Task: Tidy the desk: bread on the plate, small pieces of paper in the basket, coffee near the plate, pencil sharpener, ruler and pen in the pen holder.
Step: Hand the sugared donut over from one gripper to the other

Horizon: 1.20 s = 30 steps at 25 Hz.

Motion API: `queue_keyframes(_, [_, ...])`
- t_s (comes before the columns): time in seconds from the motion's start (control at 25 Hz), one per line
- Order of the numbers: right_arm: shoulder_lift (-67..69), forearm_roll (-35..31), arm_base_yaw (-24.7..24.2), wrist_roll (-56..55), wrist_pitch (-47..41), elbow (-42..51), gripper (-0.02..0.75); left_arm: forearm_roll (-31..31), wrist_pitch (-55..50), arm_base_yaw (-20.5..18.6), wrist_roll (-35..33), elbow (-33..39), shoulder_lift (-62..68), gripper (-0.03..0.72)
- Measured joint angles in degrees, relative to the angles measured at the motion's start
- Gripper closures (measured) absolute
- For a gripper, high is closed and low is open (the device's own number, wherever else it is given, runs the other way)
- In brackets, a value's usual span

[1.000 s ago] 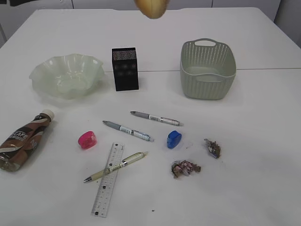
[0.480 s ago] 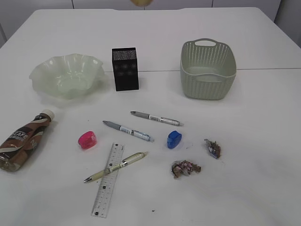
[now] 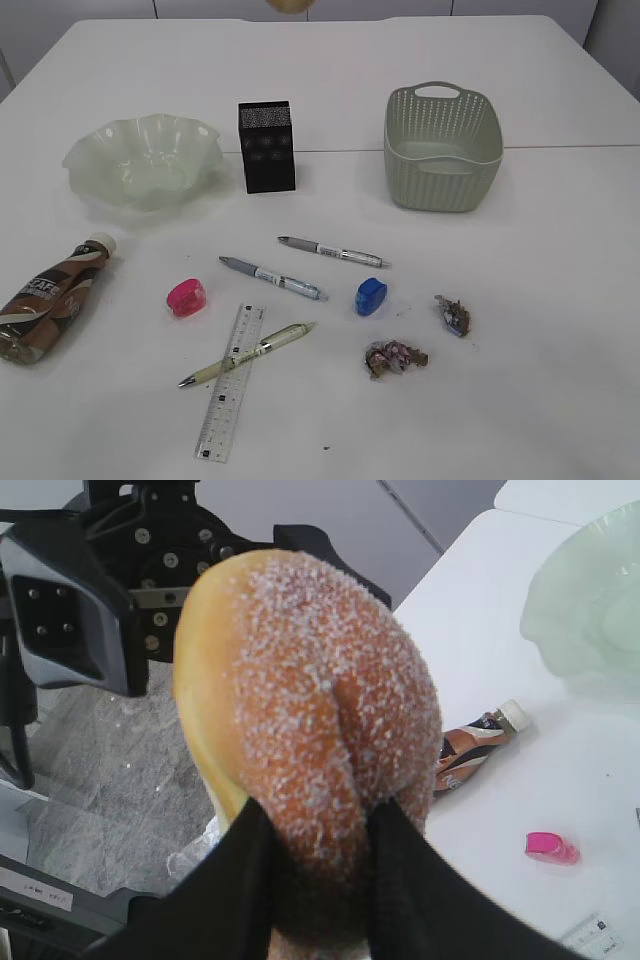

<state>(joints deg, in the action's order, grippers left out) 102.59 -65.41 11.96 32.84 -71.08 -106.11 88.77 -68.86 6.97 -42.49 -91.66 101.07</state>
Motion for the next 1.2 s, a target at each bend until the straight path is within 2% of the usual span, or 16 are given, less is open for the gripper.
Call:
queue_keyframes(0.32, [0.00, -0.10, 0.12, 0.22, 0.00, 0.00, 0.563, 1.10, -0.04, 3.53, -0.42, -0.78, 1.97, 0.019])
queue_keyframes(0.6, [0.00, -0.33, 0.12, 0.22, 0.00, 0.00, 0.563, 3.33, 1.21, 4.37, -1.95, -0.88, 2.70, 0.036])
queue_keyframes(0.68, [0.00, -0.33, 0.12, 0.22, 0.00, 0.00, 0.563, 3.31, 1.96, 4.37, -2.08, -0.88, 2.70, 0.073])
queue_keyframes(1.2, [0.00, -0.33, 0.12, 0.26, 0.59, 0.00, 0.563, 3.61, 2.93, 4.37, -3.28, -0.88, 2.70, 0.431])
